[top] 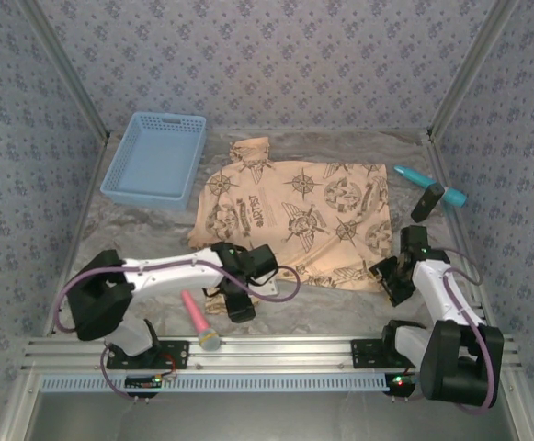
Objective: Fold the inside-out t-shirt
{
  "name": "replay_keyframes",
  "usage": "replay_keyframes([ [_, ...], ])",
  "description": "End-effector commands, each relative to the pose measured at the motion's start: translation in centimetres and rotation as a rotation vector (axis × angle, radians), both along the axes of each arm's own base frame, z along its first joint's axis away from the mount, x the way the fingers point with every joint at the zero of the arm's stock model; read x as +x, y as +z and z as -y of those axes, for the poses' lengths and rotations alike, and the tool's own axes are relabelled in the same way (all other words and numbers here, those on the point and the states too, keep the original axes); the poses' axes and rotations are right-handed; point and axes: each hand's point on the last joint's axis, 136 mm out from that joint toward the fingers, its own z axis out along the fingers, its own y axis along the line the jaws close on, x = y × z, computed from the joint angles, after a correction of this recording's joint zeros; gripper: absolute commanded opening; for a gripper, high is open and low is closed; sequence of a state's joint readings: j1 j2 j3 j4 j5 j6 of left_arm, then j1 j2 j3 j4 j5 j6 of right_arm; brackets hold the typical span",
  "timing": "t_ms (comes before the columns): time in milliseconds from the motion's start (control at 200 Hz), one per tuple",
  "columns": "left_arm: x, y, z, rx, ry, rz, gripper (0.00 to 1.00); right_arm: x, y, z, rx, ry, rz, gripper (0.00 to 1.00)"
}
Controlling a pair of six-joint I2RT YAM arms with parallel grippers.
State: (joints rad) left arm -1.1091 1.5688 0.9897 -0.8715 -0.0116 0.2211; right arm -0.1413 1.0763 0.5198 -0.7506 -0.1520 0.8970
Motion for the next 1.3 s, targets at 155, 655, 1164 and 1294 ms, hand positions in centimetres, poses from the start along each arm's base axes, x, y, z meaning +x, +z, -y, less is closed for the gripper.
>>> replay_keyframes([
  [155, 1.4, -1.1, -3.2, 0.291, -0.006, 0.045, 0.72, 1.3, -0.3, 0.6, -0.008, -0.005, 0.007, 0.59],
  [655, 0.8, -4.1, -3.1, 0.378, 0.011, 0.0, 0.09, 0.9, -1.5, 2.2, -0.091, -0.055, -0.013, 0.26],
  [1164, -4.0, 8.0, -3.2, 0.272, -0.134, -0.143, 0.0, -2.8, 2.9, 3.9, -0.214, -0.2, 0.006, 0.0],
  [1294, -5.6, 10.6, -3.2, 0.204, -0.121, -0.204, 0.0, -4.5, 4.1, 4.4, -0.249, -0.241, -0.071, 0.0],
])
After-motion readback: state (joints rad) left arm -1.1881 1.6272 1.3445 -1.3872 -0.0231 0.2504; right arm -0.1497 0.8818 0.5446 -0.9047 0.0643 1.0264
